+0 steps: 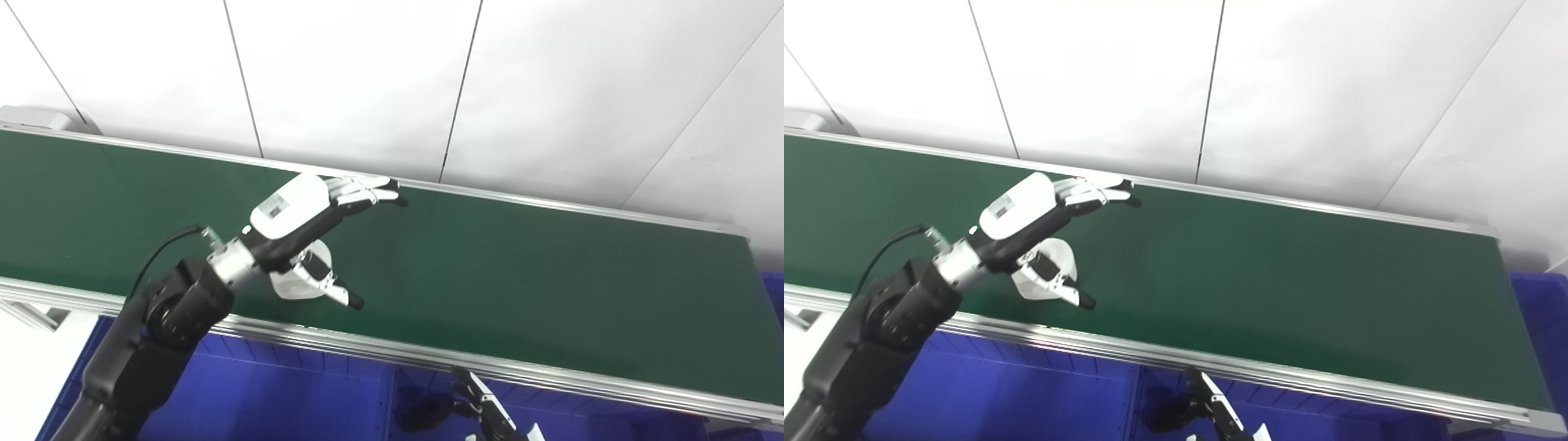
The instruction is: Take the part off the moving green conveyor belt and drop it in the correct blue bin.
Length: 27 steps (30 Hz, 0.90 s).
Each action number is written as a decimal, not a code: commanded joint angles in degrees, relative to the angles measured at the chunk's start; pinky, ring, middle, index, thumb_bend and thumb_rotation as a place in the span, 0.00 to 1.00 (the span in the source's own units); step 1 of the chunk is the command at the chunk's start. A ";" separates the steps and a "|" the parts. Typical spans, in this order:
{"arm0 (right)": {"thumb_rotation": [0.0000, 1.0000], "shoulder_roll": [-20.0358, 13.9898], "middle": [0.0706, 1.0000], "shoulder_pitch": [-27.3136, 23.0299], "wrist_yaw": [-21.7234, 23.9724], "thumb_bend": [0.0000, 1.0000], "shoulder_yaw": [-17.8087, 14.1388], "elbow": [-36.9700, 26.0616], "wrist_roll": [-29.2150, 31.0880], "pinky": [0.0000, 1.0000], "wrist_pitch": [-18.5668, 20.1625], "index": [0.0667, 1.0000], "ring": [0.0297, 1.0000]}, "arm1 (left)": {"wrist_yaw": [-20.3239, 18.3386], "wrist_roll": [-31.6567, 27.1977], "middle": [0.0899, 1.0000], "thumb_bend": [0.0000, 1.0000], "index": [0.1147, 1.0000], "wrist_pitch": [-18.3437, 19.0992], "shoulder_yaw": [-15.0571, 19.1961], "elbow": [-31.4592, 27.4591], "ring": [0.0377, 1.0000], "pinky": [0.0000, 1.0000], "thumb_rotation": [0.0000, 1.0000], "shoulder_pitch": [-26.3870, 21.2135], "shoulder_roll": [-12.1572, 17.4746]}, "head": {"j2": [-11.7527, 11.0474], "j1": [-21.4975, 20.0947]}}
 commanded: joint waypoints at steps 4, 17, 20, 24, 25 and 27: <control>0.94 0.29 0.93 0.84 -0.19 0.37 0.23 -1.59 0.04 0.83 -2.25 0.90 0.90 | 0.02 2.43 0.90 1.00 0.83 1.27 -1.28 3.81 0.84 0.76 0.26 -3.86 1.65 | 0.04 0.02; 0.94 0.40 0.93 2.01 -0.37 0.39 0.59 -2.36 -0.30 0.83 -2.25 0.90 0.91 | -11.42 -1.32 1.00 1.00 0.96 9.67 -5.80 11.48 0.95 0.71 0.38 -8.60 3.58 | 1.33 0.08; 0.95 0.43 0.93 2.08 -0.38 0.38 0.54 -2.72 -0.50 0.83 -1.97 0.90 0.91 | -15.79 -4.13 1.00 1.00 0.97 13.46 -6.52 12.27 0.95 0.69 0.36 -9.72 3.62 | 1.99 0.04; 0.95 0.60 0.93 2.08 -0.32 0.37 0.48 -2.79 0.21 0.83 -1.83 0.90 0.91 | -19.84 -4.97 1.00 1.00 0.98 17.50 -8.42 14.14 0.93 0.66 0.30 -11.76 3.45 | 2.60 -0.50; 0.95 0.64 0.93 2.07 -0.30 0.37 0.48 -2.85 0.39 0.84 -1.76 0.90 0.91 | -20.44 -4.80 1.00 1.00 0.97 18.16 -9.00 14.94 0.87 0.62 0.22 -12.31 3.38 | 2.76 -0.64; 0.96 0.66 0.93 2.04 -0.24 0.37 0.45 -2.94 0.81 0.84 -1.76 0.90 0.91 | -20.47 -4.38 0.99 0.99 0.95 18.06 -10.14 16.97 0.80 0.57 0.10 -13.25 3.23 | 3.00 -0.91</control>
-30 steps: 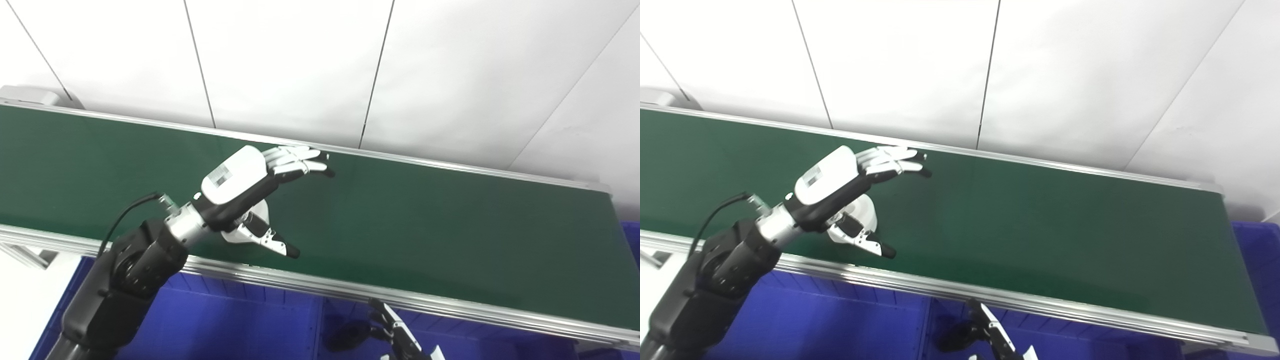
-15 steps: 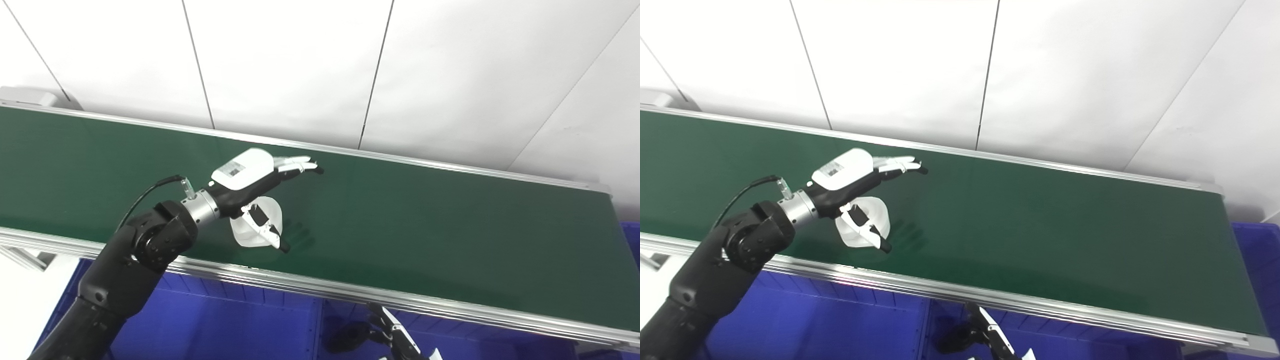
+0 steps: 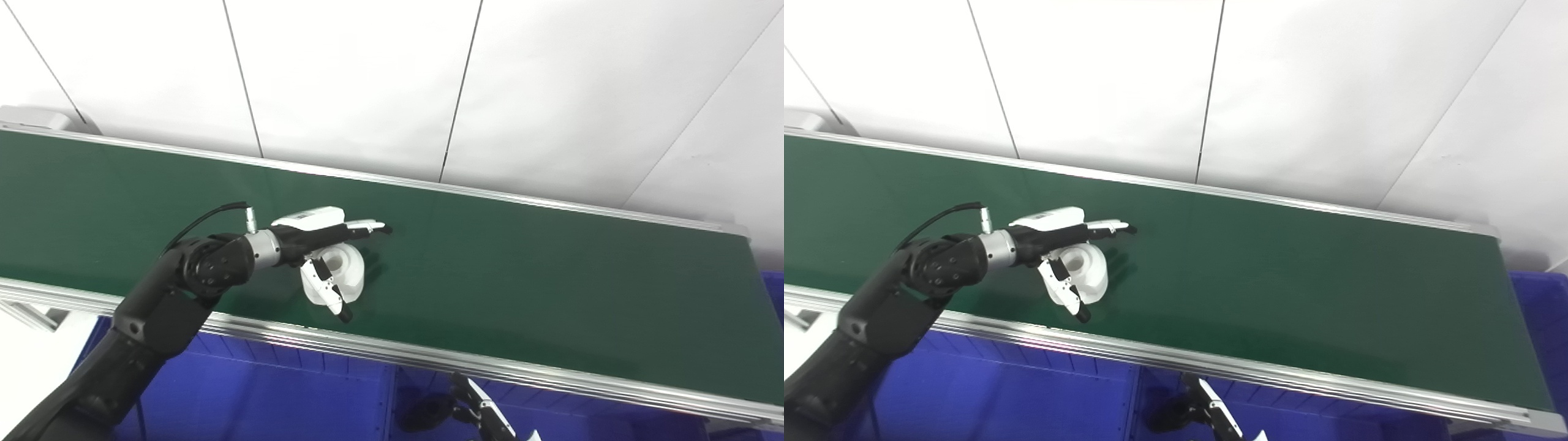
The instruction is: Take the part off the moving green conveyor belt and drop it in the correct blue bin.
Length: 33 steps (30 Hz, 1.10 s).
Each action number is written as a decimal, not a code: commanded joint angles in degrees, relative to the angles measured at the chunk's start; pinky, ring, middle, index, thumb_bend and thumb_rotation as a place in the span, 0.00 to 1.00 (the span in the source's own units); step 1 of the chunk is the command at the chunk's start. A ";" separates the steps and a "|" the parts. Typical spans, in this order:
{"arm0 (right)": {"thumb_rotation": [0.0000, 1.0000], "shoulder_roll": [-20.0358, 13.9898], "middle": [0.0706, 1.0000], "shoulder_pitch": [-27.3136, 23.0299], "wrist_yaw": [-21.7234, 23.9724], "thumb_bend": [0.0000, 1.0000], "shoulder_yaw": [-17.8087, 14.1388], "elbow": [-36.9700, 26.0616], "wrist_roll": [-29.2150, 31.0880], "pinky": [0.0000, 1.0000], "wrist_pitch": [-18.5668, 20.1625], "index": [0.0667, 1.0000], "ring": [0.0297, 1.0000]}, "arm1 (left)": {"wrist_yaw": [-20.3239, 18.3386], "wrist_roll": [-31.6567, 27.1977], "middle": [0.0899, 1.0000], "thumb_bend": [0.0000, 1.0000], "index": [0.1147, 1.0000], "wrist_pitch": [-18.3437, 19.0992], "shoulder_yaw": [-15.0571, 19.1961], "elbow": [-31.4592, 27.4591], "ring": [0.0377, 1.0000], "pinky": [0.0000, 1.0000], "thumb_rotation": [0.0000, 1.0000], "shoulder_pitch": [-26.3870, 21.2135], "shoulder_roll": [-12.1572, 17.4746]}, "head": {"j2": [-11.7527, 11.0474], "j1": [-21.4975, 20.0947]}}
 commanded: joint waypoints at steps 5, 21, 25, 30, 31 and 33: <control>0.98 0.30 0.93 0.74 -0.29 0.38 -0.27 -2.57 0.97 0.84 -1.84 0.90 0.90 | -1.63 -0.74 0.87 0.87 0.87 0.30 -2.40 1.47 0.57 0.44 0.00 -3.91 1.35 | 0.66 -0.46; 1.00 0.24 0.92 0.79 0.02 0.38 -0.71 -3.26 0.87 0.84 -1.31 0.90 0.90 | -4.04 -8.54 0.70 0.49 0.66 2.71 0.57 -11.82 0.45 0.38 0.00 -3.85 2.49 | 1.20 -0.04; 1.00 0.26 0.92 0.90 -0.02 0.37 -0.72 -3.31 0.80 0.84 -1.38 0.90 0.90 | -3.72 -9.45 0.68 0.47 0.60 3.07 0.94 -12.59 0.44 0.36 0.00 -3.86 2.54 | 1.27 -0.05; 1.00 0.27 0.92 1.05 -0.07 0.37 -0.70 -3.17 0.74 0.84 -1.59 0.90 0.90 | -3.54 -10.25 0.66 0.47 0.59 2.65 1.27 -13.51 0.44 0.35 0.00 -3.91 2.84 | 1.34 -0.05; 1.00 0.26 0.92 1.09 -0.05 0.38 -0.69 -3.20 0.78 0.84 -1.52 0.90 0.90 | -3.56 -10.51 0.66 0.47 0.59 2.65 1.42 -13.71 0.44 0.36 0.00 -3.88 2.91 | 1.40 -0.03; 1.00 0.23 0.92 1.09 -0.04 0.39 -0.69 -3.19 0.83 0.84 -1.60 0.90 0.90 | -3.68 -10.71 0.66 0.47 0.60 2.53 1.59 -14.33 0.44 0.36 0.00 -3.98 3.15 | 1.59 -0.02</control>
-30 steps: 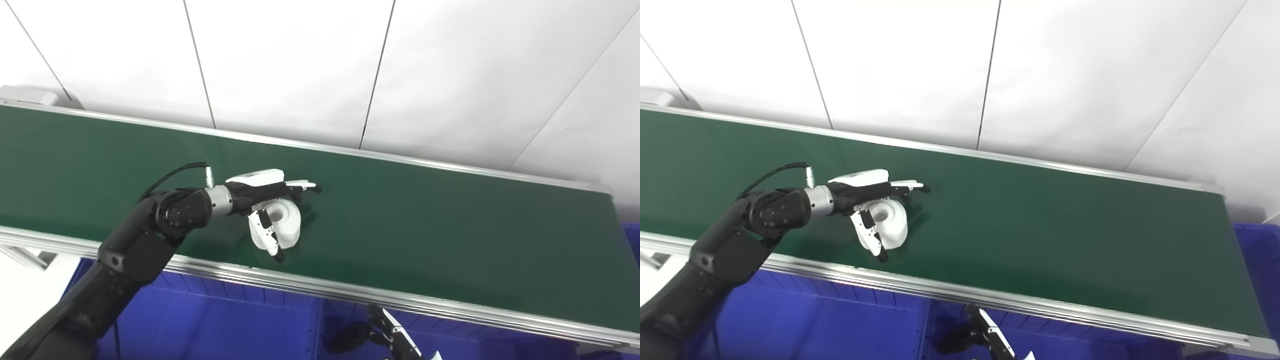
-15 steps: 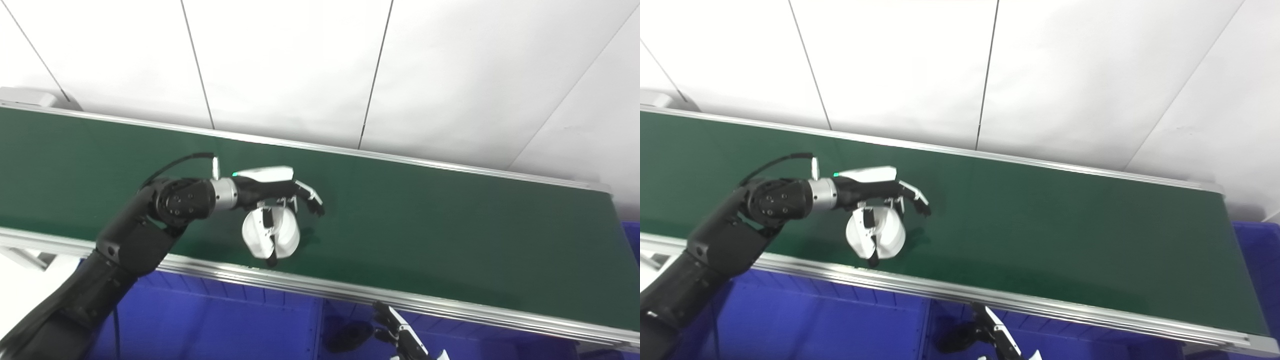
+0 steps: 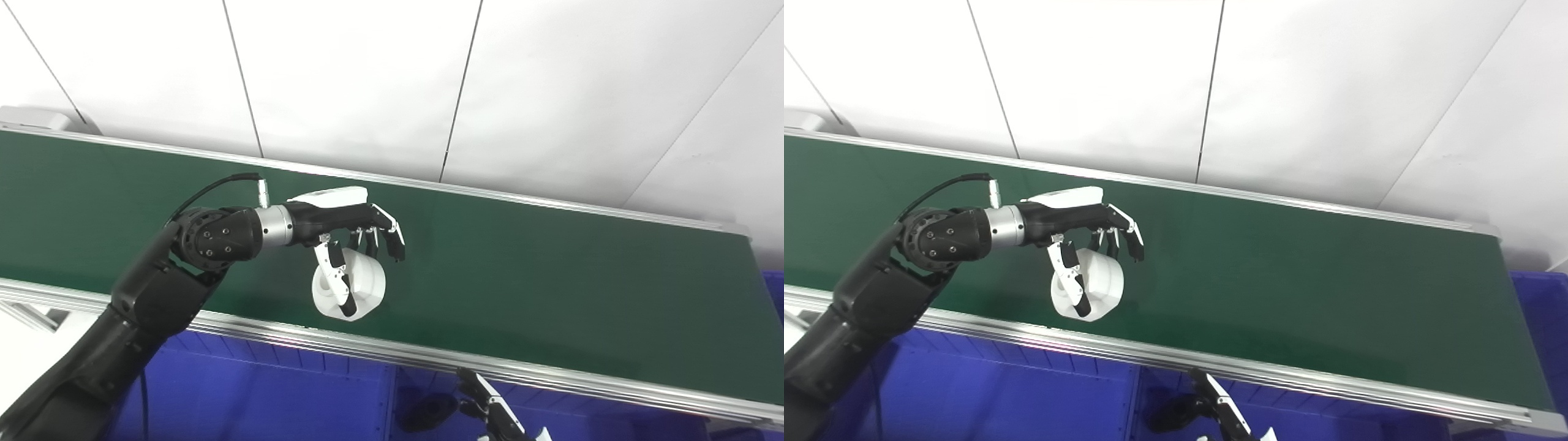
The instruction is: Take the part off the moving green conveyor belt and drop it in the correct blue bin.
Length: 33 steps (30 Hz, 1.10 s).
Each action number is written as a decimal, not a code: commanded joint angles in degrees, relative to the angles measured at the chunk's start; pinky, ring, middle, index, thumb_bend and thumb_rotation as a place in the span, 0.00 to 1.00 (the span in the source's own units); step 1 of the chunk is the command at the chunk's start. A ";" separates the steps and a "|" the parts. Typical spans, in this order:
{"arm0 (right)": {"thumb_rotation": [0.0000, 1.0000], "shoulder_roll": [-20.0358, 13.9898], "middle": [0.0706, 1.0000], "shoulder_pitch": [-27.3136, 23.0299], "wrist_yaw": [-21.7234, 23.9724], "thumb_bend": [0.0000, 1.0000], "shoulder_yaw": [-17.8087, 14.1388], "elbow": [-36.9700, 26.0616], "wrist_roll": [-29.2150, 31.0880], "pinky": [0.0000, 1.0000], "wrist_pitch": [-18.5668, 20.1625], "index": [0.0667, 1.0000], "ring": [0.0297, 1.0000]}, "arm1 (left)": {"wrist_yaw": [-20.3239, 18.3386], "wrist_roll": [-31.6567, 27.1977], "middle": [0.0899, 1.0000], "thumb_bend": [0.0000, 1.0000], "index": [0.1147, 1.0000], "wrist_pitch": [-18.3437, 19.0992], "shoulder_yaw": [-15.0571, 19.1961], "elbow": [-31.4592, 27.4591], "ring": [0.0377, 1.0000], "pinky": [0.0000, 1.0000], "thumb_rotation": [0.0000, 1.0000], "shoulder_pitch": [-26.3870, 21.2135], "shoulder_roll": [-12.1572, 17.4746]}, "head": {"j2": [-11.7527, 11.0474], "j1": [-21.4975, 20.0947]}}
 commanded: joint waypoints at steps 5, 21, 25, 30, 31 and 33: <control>1.00 0.23 0.93 0.55 0.05 0.39 0.12 -1.65 0.75 0.85 -1.40 0.90 0.91 | 1.00 -2.08 0.66 0.47 0.58 -1.26 2.10 -4.60 0.44 0.37 0.00 -1.91 2.45 | 0.22 0.22; 1.00 -0.03 0.93 -0.71 0.57 0.39 -0.27 -0.53 2.52 0.85 -1.97 0.91 0.91 | 0.61 -8.85 0.60 0.42 0.56 2.94 7.56 -20.41 0.51 0.39 0.00 5.99 8.33 | 0.38 1.53; 1.00 -0.16 0.93 -0.79 0.61 0.39 -0.37 -0.19 2.41 0.86 -2.79 0.91 0.91 | 0.67 -9.80 0.61 0.42 0.57 4.80 8.80 -23.38 0.51 0.39 0.00 9.56 9.84 | 0.66 1.81; 1.00 -0.57 0.93 -0.70 0.84 0.38 -0.73 -0.72 2.42 0.85 -2.84 0.91 0.91 | 1.67 -11.46 0.61 0.42 0.57 5.50 10.58 -24.52 0.51 0.40 0.00 13.98 10.36 | 1.49 2.29; 1.00 -0.72 0.93 -0.63 0.91 0.38 -0.81 -0.89 2.42 0.85 -2.78 0.91 0.91 | 2.06 -11.82 0.61 0.42 0.57 5.31 11.04 -24.54 0.51 0.40 0.00 15.51 10.31 | 1.66 2.34; 1.00 -0.95 0.93 -0.56 1.07 0.39 -0.94 -1.17 2.55 0.86 -2.54 0.91 0.91 | 2.51 -12.12 0.61 0.41 0.56 5.05 11.57 -24.53 0.51 0.39 0.00 17.45 10.18 | 2.05 2.58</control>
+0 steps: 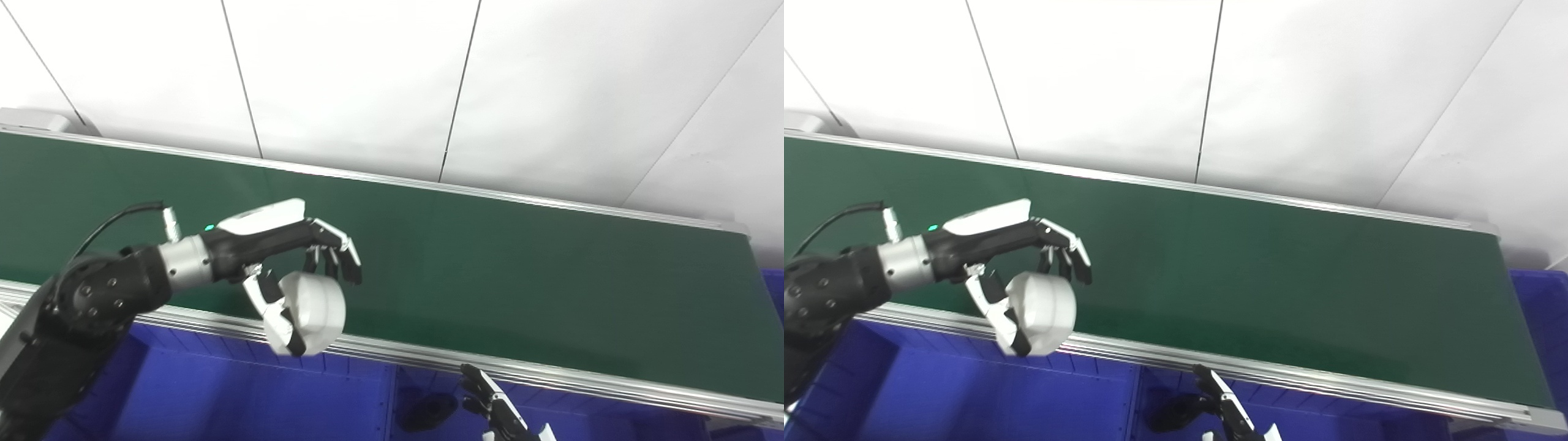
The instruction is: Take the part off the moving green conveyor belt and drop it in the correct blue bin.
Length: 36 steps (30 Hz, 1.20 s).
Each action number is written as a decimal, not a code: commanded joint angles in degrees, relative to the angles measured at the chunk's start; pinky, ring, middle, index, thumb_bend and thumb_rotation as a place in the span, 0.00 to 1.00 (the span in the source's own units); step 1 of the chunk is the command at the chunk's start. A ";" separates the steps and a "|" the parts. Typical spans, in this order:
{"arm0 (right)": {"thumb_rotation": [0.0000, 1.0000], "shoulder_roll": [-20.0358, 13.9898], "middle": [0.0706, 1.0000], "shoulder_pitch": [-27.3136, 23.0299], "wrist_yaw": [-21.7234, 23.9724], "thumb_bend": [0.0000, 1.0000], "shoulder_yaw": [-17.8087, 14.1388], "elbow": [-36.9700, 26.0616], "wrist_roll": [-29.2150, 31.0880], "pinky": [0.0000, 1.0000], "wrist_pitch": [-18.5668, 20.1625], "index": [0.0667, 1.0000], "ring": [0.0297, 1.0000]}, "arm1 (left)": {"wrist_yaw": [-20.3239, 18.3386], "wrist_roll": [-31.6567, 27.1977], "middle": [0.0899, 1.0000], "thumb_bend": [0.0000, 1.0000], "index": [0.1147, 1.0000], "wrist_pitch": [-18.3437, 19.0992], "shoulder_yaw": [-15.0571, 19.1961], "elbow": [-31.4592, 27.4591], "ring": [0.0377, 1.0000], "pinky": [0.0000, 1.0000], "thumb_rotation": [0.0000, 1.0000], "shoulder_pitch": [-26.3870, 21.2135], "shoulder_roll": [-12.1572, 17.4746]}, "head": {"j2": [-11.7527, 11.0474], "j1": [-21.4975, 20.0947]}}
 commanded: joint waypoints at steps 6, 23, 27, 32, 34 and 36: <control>1.00 -0.70 0.93 0.14 0.42 0.38 -0.37 -2.85 1.21 0.86 -2.34 0.91 0.91 | 3.87 -1.45 0.61 0.42 0.56 -1.27 2.14 -1.79 0.51 0.39 0.00 7.33 0.38 | 1.64 1.09; 1.00 -0.63 0.93 -3.26 2.73 0.40 -1.39 -7.33 5.21 0.86 4.05 0.91 0.91 | 5.87 -0.34 0.60 0.42 0.57 -2.94 -0.75 1.90 0.50 0.41 0.00 10.74 -0.83 | 10.56 1.47; 1.00 -0.42 0.93 -2.92 2.58 0.41 -1.38 -7.27 4.79 0.87 3.47 0.91 0.91 | 5.94 -0.24 0.60 0.42 0.57 -3.36 -0.89 2.68 0.49 0.42 0.00 10.01 -0.73 | 10.67 1.19; 1.00 -0.49 0.93 -2.82 2.65 0.41 -1.41 -7.01 5.13 0.87 2.64 0.91 0.92 | 6.06 0.47 0.60 0.42 0.58 -3.89 -1.64 4.03 0.50 0.42 0.00 9.13 -1.12 | 10.86 1.31; 1.00 -0.46 0.93 -2.76 2.57 0.41 -1.46 -7.14 4.74 0.86 2.70 0.91 0.91 | 6.19 1.11 0.61 0.42 0.57 -4.47 -2.25 5.03 0.49 0.42 0.00 8.82 -1.43 | 10.79 1.11; 1.00 -0.33 0.93 -2.68 2.44 0.41 -1.49 -7.42 4.17 0.86 3.23 0.91 0.91 | 6.35 0.43 0.61 0.42 0.57 -6.46 -2.71 7.11 0.50 0.42 0.00 8.65 -1.93 | 10.47 0.90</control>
